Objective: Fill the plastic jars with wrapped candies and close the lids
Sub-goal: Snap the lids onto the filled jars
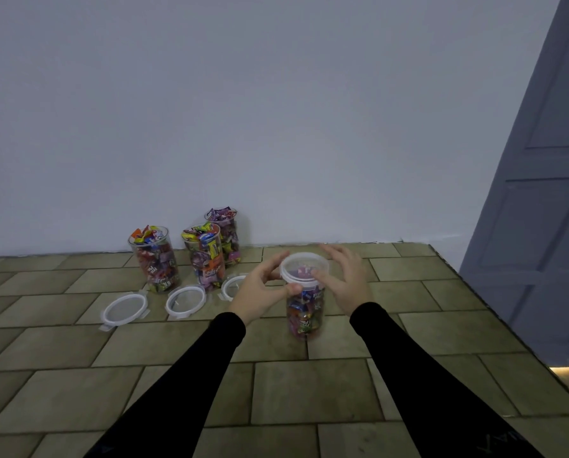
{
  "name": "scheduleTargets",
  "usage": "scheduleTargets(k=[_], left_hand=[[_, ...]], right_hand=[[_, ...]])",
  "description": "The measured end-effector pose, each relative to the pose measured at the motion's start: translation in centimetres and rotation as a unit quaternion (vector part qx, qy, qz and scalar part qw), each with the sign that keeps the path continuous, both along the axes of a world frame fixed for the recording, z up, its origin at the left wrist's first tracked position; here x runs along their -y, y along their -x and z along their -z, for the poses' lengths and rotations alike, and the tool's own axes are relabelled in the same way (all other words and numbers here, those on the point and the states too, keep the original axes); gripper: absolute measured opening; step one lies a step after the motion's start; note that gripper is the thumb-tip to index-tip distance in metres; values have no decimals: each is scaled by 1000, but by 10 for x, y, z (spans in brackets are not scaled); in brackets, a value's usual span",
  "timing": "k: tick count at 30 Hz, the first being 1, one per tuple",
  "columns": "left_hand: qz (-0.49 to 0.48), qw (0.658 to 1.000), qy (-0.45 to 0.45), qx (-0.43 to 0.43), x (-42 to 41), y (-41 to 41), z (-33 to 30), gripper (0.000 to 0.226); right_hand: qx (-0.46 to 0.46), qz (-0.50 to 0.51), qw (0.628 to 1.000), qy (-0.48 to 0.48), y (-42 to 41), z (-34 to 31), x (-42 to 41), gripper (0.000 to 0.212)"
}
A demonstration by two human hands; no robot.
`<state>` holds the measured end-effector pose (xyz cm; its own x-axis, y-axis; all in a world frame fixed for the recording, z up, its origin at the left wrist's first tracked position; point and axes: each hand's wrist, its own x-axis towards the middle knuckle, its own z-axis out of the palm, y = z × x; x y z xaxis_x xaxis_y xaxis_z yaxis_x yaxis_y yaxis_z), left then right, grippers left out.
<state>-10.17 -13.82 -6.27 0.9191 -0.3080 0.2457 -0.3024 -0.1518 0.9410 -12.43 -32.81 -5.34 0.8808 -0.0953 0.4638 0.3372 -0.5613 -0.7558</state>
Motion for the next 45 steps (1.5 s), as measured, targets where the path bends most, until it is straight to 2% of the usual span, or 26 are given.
scheduleTargets(k=[3,6,8,11,15,19,22,25,28,30,33,36,41,45], left_hand=[[-25,999,15,15,-8,2,-13,58],[-76,997,-11,30,-26,2,-19,26],[-118,991,-55,28,-43,-1,-16,11],[-171,973,-153,-2,-76,-6,-1,7],[-223,935,-272,-30,-116,-13,17,18],[-235,869,-433,-33,-150,-21,26,31],[-209,824,-527,-28,-175,-34,34,35],[-191,783,-591,-26,-183,-43,39,35],[-176,741,-648,-19,-185,-49,41,34],[-163,729,-665,-21,-188,-52,43,33],[-147,730,-667,-21,-194,-57,46,29],[-133,750,-647,-19,-201,-61,42,28],[-137,836,-531,-22,-218,-56,39,25],[-135,905,-404,4,-225,-49,38,13]], right_hand=[[56,-3,996,71,-5,-26,-18,64],[83,-18,986,142,-15,-47,-51,52],[82,-30,982,169,-22,-55,-77,54],[19,-65,980,187,-32,-57,-119,42],[-90,-88,989,81,-48,-46,-155,39],[-179,-85,980,14,-77,-22,-184,67],[-195,-80,977,-27,-129,19,-208,91],[-189,-59,978,-71,-141,20,-224,102],[-170,-33,979,-111,-136,6,-234,93],[-166,-23,976,-138,-144,8,-237,88],[-171,-38,977,-123,-154,9,-236,85],[-175,-53,979,-89,-162,8,-233,81],[-177,-43,981,-68,-164,12,-226,86],[-180,-57,979,-72,-159,20,-217,96]])
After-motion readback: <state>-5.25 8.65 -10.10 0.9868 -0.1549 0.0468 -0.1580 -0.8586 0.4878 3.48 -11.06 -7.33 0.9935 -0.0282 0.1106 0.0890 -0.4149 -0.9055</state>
